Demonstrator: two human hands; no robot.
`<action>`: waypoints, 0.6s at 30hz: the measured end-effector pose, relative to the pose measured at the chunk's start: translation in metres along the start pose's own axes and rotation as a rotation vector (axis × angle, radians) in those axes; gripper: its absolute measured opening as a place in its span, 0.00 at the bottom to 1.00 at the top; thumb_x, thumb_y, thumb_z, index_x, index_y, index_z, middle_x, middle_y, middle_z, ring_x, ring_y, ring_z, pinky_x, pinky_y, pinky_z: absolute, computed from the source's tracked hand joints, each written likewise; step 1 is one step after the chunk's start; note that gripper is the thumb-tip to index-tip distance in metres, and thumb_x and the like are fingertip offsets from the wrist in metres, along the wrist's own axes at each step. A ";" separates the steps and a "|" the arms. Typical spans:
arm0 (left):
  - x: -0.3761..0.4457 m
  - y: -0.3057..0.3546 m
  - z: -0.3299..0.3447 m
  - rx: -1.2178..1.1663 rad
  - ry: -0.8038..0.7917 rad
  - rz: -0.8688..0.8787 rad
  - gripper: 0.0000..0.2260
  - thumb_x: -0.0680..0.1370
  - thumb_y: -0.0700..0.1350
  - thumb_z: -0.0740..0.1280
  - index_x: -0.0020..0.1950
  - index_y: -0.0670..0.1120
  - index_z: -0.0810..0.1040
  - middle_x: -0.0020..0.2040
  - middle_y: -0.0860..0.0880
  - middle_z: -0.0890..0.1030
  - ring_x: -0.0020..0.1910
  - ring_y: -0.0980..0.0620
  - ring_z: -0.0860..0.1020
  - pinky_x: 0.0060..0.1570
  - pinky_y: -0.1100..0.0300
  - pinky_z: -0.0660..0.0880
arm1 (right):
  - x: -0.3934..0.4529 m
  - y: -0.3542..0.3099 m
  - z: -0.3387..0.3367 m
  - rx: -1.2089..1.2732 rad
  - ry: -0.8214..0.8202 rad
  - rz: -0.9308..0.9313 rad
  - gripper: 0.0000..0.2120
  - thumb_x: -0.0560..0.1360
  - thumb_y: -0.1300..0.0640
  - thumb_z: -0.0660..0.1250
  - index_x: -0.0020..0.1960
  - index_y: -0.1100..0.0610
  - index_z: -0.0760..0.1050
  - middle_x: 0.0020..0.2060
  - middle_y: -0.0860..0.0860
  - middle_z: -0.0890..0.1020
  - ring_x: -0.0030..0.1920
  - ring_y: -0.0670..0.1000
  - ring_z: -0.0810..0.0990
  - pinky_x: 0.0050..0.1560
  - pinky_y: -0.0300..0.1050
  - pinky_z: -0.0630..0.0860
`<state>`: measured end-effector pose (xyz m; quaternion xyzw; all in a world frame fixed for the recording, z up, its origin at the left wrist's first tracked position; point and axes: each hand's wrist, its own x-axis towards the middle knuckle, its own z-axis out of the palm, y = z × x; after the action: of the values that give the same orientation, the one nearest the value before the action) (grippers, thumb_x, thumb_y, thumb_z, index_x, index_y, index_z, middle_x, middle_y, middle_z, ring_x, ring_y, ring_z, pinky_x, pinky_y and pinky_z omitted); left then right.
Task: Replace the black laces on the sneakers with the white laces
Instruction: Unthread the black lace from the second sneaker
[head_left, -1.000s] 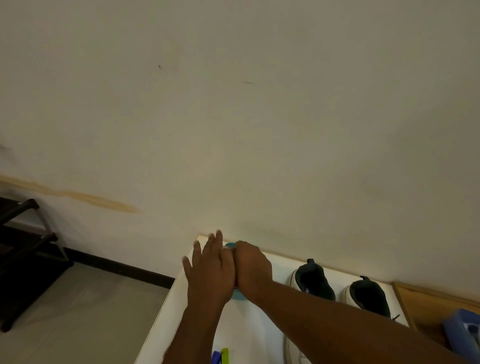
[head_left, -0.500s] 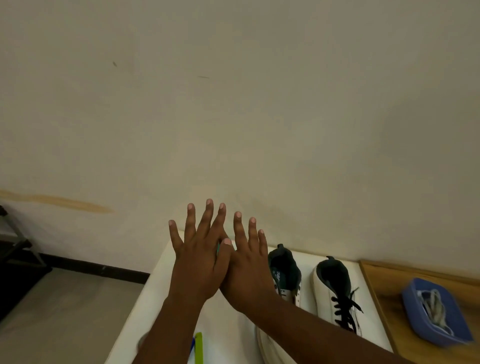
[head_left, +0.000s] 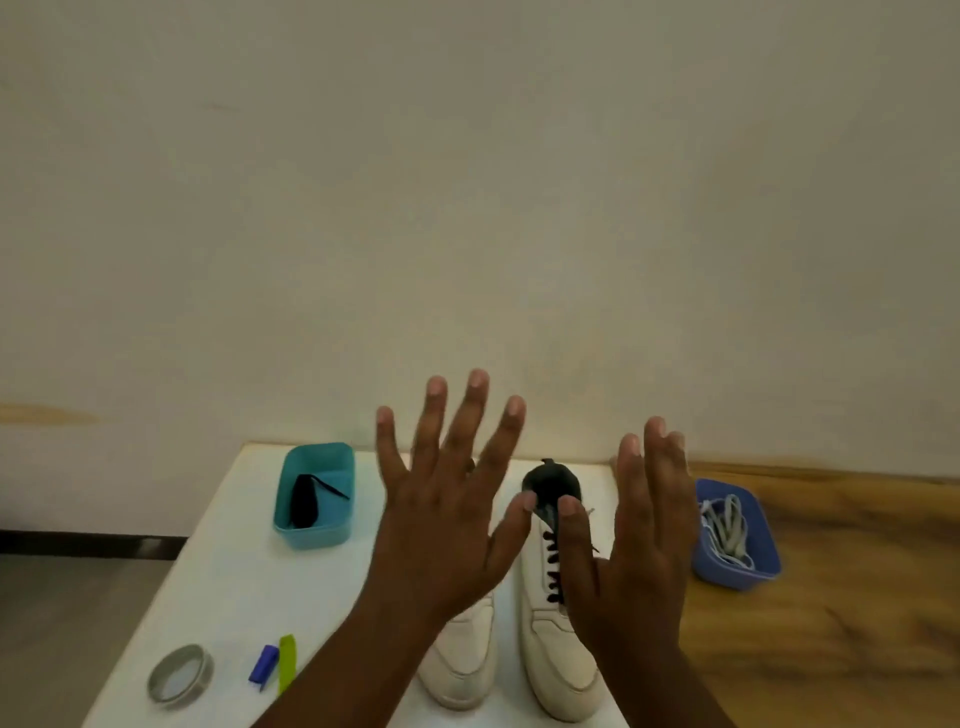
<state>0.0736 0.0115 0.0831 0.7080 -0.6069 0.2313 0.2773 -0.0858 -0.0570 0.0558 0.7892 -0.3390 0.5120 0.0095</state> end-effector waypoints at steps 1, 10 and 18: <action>-0.004 0.015 0.013 0.018 -0.100 0.018 0.33 0.81 0.60 0.59 0.83 0.52 0.50 0.83 0.43 0.48 0.81 0.38 0.46 0.72 0.27 0.50 | -0.008 0.014 -0.005 -0.018 -0.039 0.037 0.29 0.82 0.48 0.61 0.79 0.59 0.60 0.79 0.60 0.62 0.80 0.62 0.58 0.75 0.68 0.62; -0.021 0.081 0.063 0.057 -0.410 -0.112 0.31 0.81 0.56 0.54 0.83 0.54 0.48 0.83 0.44 0.49 0.81 0.37 0.48 0.71 0.28 0.51 | -0.028 0.092 -0.020 0.038 -0.480 0.350 0.24 0.86 0.46 0.56 0.80 0.46 0.60 0.78 0.42 0.63 0.77 0.42 0.60 0.74 0.41 0.61; -0.048 0.113 0.091 -0.250 -0.474 -0.356 0.24 0.81 0.45 0.64 0.77 0.57 0.66 0.78 0.53 0.65 0.76 0.47 0.63 0.72 0.47 0.65 | -0.034 0.121 -0.007 0.407 -0.594 0.959 0.19 0.83 0.45 0.62 0.51 0.60 0.81 0.44 0.57 0.84 0.47 0.59 0.82 0.50 0.58 0.79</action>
<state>-0.0460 -0.0273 -0.0034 0.7976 -0.5450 -0.0685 0.2491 -0.1656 -0.1299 -0.0086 0.6436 -0.5404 0.2713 -0.4692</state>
